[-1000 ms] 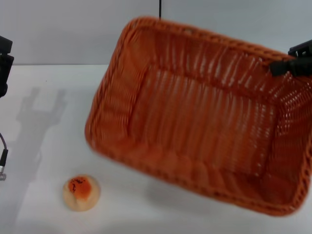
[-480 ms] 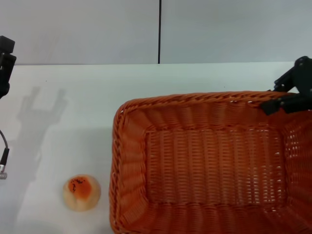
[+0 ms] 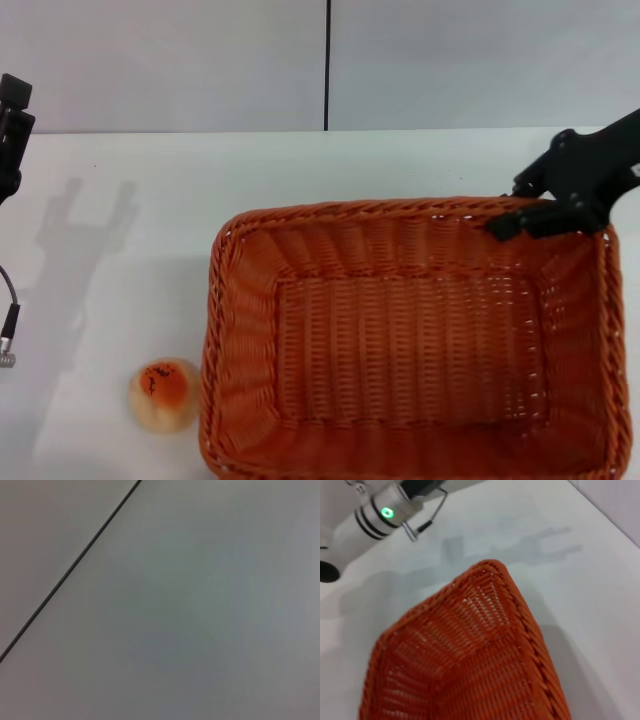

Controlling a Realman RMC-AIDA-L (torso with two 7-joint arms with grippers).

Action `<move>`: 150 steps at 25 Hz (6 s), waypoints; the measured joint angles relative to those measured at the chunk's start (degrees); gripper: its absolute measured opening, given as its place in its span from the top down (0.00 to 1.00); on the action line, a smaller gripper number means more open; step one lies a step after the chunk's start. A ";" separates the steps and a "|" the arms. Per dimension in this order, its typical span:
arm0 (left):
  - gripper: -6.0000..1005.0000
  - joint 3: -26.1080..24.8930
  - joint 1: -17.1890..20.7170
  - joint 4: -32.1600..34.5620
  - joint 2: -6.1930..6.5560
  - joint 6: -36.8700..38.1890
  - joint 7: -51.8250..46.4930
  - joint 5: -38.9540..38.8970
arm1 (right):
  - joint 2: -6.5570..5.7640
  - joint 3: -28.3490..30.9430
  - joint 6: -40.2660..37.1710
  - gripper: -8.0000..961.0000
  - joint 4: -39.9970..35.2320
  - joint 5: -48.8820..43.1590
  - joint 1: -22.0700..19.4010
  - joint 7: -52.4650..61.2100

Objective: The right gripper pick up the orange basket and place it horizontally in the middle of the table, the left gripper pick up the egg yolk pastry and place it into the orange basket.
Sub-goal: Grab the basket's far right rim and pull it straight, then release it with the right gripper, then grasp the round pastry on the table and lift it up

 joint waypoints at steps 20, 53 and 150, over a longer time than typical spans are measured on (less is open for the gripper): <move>0.22 0.00 -0.68 -0.09 0.00 -1.49 -0.15 0.00 | 0.93 0.14 7.37 0.58 0.35 -0.33 1.42 -1.93; 0.22 27.68 7.06 34.70 1.16 12.39 -15.07 6.39 | 7.33 37.10 19.77 0.53 25.47 65.60 -29.86 -42.86; 0.90 7.48 2.31 33.57 2.16 3.28 -9.85 24.08 | 6.92 33.08 24.60 0.53 24.96 66.86 -27.19 -29.99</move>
